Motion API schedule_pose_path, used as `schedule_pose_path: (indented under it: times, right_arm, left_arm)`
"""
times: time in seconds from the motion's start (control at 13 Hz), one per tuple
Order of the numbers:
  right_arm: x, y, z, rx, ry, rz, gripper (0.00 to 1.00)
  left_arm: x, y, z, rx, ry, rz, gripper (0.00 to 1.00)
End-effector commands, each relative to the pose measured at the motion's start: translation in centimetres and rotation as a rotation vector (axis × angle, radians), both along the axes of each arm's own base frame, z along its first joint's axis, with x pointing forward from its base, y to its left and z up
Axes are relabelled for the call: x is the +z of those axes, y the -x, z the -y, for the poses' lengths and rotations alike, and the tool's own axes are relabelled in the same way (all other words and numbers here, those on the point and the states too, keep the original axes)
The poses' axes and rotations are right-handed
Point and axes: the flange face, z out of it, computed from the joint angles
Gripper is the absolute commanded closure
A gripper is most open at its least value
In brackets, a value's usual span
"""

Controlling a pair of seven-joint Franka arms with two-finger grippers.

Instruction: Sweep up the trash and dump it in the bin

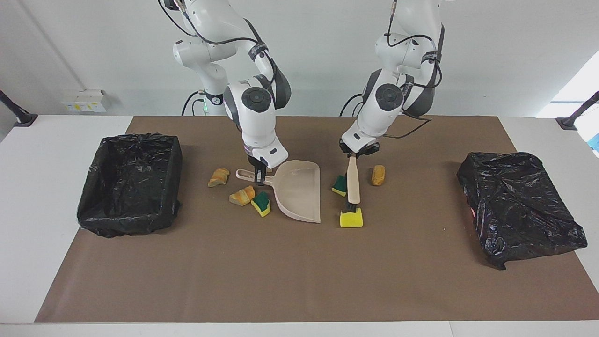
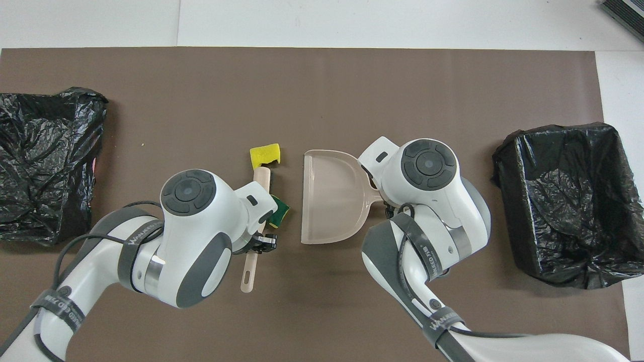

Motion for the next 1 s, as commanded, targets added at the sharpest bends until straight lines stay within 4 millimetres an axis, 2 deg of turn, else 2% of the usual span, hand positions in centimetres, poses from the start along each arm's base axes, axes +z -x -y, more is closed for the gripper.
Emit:
schedule_pose_path:
  times: [0.0, 0.15, 0.23, 0.38, 0.46, 0.61, 0.77, 0.92]
  right_arm:
    - [-0.3, 0.7, -0.2, 0.029, -0.028, -0.015, 1.00]
    - [-0.3, 0.8, -0.2, 0.025, -0.027, -0.017, 1.00]
    - [-0.4, 0.8, -0.1, 0.023, -0.026, -0.019, 1.00]
    - [-0.4, 0.8, -0.2, 0.023, -0.026, -0.019, 1.00]
    - [-0.4, 0.8, -0.1, 0.034, -0.025, -0.021, 1.00]
    - [-0.3, 0.8, -0.1, 0.043, -0.027, -0.018, 1.00]
    - [-0.5, 1.1, -0.2, 0.046, -0.026, -0.020, 1.00]
    - [-0.7, 1.1, -0.1, 0.046, -0.025, -0.023, 1.00]
  left_arm:
    - [2.9, 0.3, 1.0, 0.066, -0.009, -0.018, 1.00]
    - [4.9, -1.1, -0.8, 0.109, -0.005, -0.022, 1.00]
    - [5.2, -2.8, -3.1, 0.160, -0.002, -0.017, 1.00]
    - [4.9, -6.3, -7.1, 0.179, 0.036, 0.068, 1.00]
    - [4.5, -7.5, -8.4, 0.143, 0.041, 0.111, 1.00]
    - [3.0, -9.2, -9.1, 0.102, 0.025, 0.162, 1.00]
    - [1.0, -11.0, -8.1, 0.102, 0.032, 0.188, 1.00]
    - [-0.2, -11.4, -7.2, 0.089, 0.028, 0.179, 1.00]
